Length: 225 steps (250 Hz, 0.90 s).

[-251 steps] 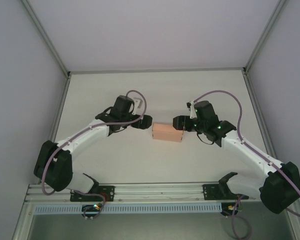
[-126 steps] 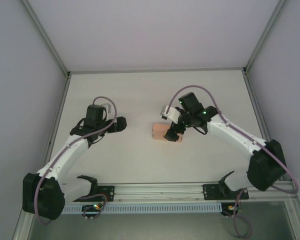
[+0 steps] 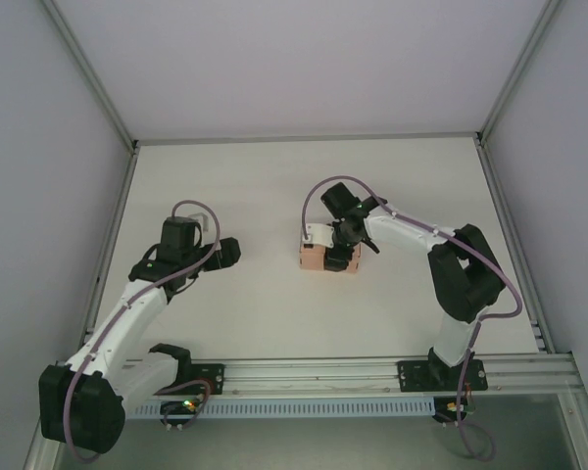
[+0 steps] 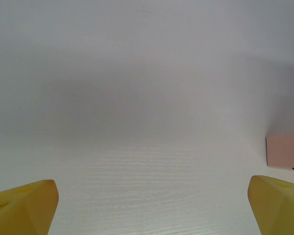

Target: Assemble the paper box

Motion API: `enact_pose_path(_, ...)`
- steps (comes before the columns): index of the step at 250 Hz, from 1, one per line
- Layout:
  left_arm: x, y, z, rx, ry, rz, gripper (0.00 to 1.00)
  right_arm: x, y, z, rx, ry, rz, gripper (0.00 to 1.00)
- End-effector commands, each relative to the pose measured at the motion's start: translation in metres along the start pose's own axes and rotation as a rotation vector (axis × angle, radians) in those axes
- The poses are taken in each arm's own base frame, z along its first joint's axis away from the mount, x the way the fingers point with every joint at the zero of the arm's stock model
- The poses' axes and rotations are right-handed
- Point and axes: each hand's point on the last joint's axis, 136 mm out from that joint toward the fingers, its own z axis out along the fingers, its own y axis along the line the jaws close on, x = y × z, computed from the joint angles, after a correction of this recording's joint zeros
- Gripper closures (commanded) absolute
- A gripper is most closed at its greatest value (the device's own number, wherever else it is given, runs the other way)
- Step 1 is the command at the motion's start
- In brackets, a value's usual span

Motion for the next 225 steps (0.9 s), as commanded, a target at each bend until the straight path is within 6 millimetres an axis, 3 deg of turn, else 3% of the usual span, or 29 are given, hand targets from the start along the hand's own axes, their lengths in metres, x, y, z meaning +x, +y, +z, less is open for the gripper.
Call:
enact_pose_path(1,0.001,0.006,-0.002,-0.024,-0.003,-0.018,0.0,-0.006,-0.004,-0.009,0.051,0.0,-0.05,0.46)
enact_pose_path(15,0.0,0.006,-0.004,-0.027,-0.008,-0.017,0.0,-0.009,-0.007,-0.014,0.08,0.002,-0.064,0.48)
enact_pose_path(37,-0.003,0.006,-0.007,-0.028,-0.022,-0.015,0.0,-0.014,-0.019,-0.022,0.171,0.019,-0.083,0.58)
enact_pose_path(79,-0.012,0.004,-0.016,-0.025,-0.068,-0.026,0.0,-0.028,-0.052,-0.034,0.439,0.046,-0.176,0.59)
enact_pose_path(94,-0.014,0.007,-0.019,-0.043,-0.087,-0.031,0.0,-0.036,-0.059,-0.031,0.522,0.037,-0.222,0.58)
enact_pose_path(132,-0.011,0.008,-0.021,-0.043,-0.086,-0.041,0.0,-0.05,-0.051,-0.006,0.572,0.024,-0.315,0.59)
enact_pose_path(179,-0.006,0.01,-0.021,-0.048,-0.076,-0.053,0.0,-0.045,-0.048,0.018,0.674,0.093,-0.366,0.48)
enact_pose_path(207,-0.003,0.007,-0.021,-0.029,-0.074,-0.05,0.0,-0.033,-0.03,0.026,0.614,0.13,-0.335,0.36)
enact_pose_path(225,-0.004,0.004,-0.022,-0.012,-0.086,-0.041,0.0,-0.029,-0.017,0.028,0.575,0.118,-0.324,0.24)
